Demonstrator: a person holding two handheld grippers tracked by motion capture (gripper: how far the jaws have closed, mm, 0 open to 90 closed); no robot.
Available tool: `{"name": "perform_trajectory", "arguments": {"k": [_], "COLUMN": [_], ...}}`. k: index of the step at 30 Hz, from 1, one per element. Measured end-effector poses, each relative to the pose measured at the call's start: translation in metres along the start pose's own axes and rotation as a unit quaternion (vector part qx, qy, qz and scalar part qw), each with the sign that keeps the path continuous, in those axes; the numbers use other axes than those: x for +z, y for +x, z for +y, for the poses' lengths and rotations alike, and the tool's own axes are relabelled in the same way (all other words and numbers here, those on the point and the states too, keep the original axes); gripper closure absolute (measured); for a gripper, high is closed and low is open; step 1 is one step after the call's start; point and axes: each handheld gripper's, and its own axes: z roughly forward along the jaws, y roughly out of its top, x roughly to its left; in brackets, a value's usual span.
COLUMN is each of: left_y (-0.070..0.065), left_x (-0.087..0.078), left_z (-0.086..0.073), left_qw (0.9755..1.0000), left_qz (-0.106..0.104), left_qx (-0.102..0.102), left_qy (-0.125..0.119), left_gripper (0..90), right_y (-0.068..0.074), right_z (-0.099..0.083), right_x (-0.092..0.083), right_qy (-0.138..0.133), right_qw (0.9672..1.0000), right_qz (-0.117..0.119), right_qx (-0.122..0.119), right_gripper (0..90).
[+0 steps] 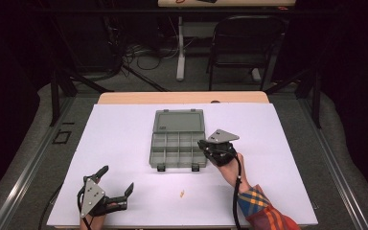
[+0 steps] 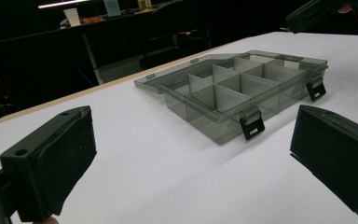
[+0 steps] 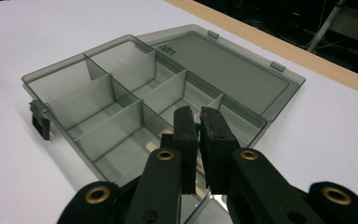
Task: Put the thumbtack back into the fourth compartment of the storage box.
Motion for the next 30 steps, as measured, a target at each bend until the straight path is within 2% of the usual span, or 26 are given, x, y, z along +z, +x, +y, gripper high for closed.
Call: {"name": "perform_trajectory", "arguments": {"k": [12,25,30], "left_y": [0.000,0.000,0.001], "left_x": [0.000,-0.001,-0.002], "left_z": [0.000,0.000,-0.001], "left_qw": [1.0000,1.0000,1.0000], "left_qz": [-0.001,0.000,0.002], "left_qx": [0.000,0.000,-0.003], "left_qy": [0.001,-0.001,-0.003], "left_gripper": [0.1,0.1,0.1], "right_y": [-0.013,-0.021,-0.023], "right_z": [0.003,-0.005,-0.005], "right_x": [0.024,0.046,0.045], "right_qy": [0.021,0.050,0.045], "right_qw": [0.9997,0.9984,0.9986], "right_qz": [-0.006,-0.018,-0.016], "right_qx": [0.012,0.022,0.022], "right_gripper": [85.3,84.5,78.3]}}
